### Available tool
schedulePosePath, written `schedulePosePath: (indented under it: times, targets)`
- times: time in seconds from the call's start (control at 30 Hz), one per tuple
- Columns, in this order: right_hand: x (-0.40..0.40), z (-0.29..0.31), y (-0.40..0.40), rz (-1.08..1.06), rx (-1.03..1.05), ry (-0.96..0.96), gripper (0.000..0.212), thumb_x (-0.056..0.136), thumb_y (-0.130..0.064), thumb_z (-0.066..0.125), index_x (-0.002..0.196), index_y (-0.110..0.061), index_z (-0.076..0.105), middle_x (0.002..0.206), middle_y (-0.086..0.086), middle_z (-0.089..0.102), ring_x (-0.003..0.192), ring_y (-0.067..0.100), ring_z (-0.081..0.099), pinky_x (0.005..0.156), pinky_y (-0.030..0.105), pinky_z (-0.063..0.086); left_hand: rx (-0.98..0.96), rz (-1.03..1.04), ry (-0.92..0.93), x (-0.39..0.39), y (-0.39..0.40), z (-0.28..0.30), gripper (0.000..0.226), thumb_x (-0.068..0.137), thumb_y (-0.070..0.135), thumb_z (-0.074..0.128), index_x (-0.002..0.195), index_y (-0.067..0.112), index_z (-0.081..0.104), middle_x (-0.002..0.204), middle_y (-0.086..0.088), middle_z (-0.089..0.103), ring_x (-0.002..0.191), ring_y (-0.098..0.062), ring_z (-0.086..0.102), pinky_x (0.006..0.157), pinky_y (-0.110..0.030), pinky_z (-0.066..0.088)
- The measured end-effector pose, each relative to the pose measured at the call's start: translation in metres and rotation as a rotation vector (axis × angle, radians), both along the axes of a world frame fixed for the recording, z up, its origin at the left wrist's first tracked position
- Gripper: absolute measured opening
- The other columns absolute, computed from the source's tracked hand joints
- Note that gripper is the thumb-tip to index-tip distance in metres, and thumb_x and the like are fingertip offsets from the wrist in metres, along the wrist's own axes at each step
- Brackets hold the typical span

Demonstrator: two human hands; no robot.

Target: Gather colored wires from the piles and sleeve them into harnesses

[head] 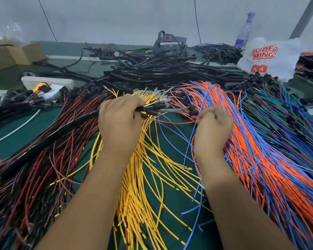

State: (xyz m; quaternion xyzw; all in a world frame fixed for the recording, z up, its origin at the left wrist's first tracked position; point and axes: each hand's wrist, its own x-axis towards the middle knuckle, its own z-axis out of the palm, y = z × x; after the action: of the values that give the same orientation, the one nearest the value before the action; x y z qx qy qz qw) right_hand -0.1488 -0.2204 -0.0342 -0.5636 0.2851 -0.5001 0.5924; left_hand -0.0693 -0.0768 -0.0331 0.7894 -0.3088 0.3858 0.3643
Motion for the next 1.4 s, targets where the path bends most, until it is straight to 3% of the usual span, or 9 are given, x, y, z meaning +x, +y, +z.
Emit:
schedulePosePath:
  times: [0.07,0.2,0.33,0.57,0.7,0.8,0.93,1.13,1.4]
  targets:
    - [-0.001,0.001,0.004,-0.003,-0.110,-0.024,0.028,0.073,0.003,0.044,0.061,-0.020,0.055,0.060,0.000,0.053,0.056,0.007,0.047,0.056,0.021,0.036,0.027,0.012,0.012,-0.001,-0.001,0.000,0.029,0.070,-0.005,0.064,0.090,0.013,0.073,0.090,-0.001,0.073,0.090,-0.026,0.067,0.085,-0.032,0.036]
    - [0.003,0.000,0.014,0.198,-0.341,0.125,0.028,0.083,-0.007,0.066,0.065,-0.028,0.059,0.074,-0.002,0.055,0.063,0.004,0.046,0.063,0.015,0.036,0.054,0.012,0.035,-0.002,-0.001,-0.001,0.029,0.072,-0.004,0.066,0.092,0.015,0.074,0.089,0.000,0.073,0.090,-0.025,0.067,0.086,-0.032,0.035]
    - [0.003,0.000,0.010,0.253,-0.258,0.136,0.019,0.086,-0.023,0.071,0.069,-0.025,0.064,0.074,-0.001,0.059,0.066,0.008,0.047,0.061,0.012,0.037,0.097,0.008,-0.014,0.001,-0.001,-0.001,0.024,0.073,0.004,0.069,0.090,0.020,0.075,0.087,0.004,0.073,0.091,-0.020,0.064,0.091,-0.032,0.031]
    - [0.001,0.000,0.011,0.266,-0.349,0.105,0.021,0.086,-0.009,0.069,0.071,-0.023,0.065,0.082,0.015,0.064,0.069,0.011,0.052,0.064,0.021,0.042,0.101,-0.063,-0.049,0.002,-0.005,-0.006,0.029,0.069,-0.007,0.067,0.090,0.012,0.075,0.086,-0.003,0.074,0.086,-0.011,0.054,0.093,-0.032,0.034]
    - [0.003,-0.002,0.011,0.307,-0.334,0.111,0.020,0.087,-0.012,0.068,0.070,-0.022,0.069,0.079,0.012,0.066,0.069,0.008,0.055,0.065,0.022,0.044,0.107,-0.073,-0.006,0.000,-0.006,-0.004,0.033,0.069,-0.010,0.065,0.093,0.009,0.075,0.087,-0.005,0.075,0.085,-0.012,0.059,0.095,-0.030,0.036]
    - [0.005,-0.003,0.008,0.336,-0.120,0.105,0.032,0.091,-0.021,0.062,0.061,-0.027,0.072,0.063,-0.008,0.064,0.063,0.003,0.054,0.063,0.017,0.044,0.199,-0.064,-0.024,-0.004,-0.005,-0.002,0.027,0.075,0.002,0.068,0.097,0.017,0.076,0.083,-0.001,0.074,0.078,-0.021,0.067,0.090,-0.032,0.038]
    - [0.006,-0.004,0.003,0.365,-0.124,0.156,0.025,0.089,-0.024,0.064,0.066,-0.020,0.072,0.060,-0.012,0.060,0.062,0.003,0.052,0.064,0.016,0.042,0.219,-0.096,0.003,-0.010,-0.004,0.001,0.026,0.073,0.020,0.073,0.098,0.027,0.076,0.072,0.003,0.072,0.064,-0.026,0.065,0.059,-0.024,0.040]
    - [0.010,-0.006,0.002,0.276,-0.176,0.153,0.018,0.084,-0.012,0.067,0.068,-0.021,0.069,0.061,-0.009,0.062,0.058,0.001,0.052,0.058,0.011,0.042,0.295,-0.145,0.221,-0.006,-0.001,-0.001,0.028,0.079,0.046,0.072,0.105,0.036,0.071,0.087,0.010,0.073,0.078,-0.018,0.067,0.064,-0.032,0.053]
    - [0.007,-0.006,0.002,0.405,-0.297,0.208,0.013,0.091,-0.013,0.060,0.080,-0.016,0.064,0.076,-0.001,0.058,0.061,-0.003,0.047,0.059,0.008,0.039,0.334,-0.145,0.005,-0.007,0.001,-0.001,0.011,0.076,0.015,0.074,0.086,0.018,0.075,0.075,-0.001,0.072,0.073,-0.027,0.067,0.054,-0.036,0.053]
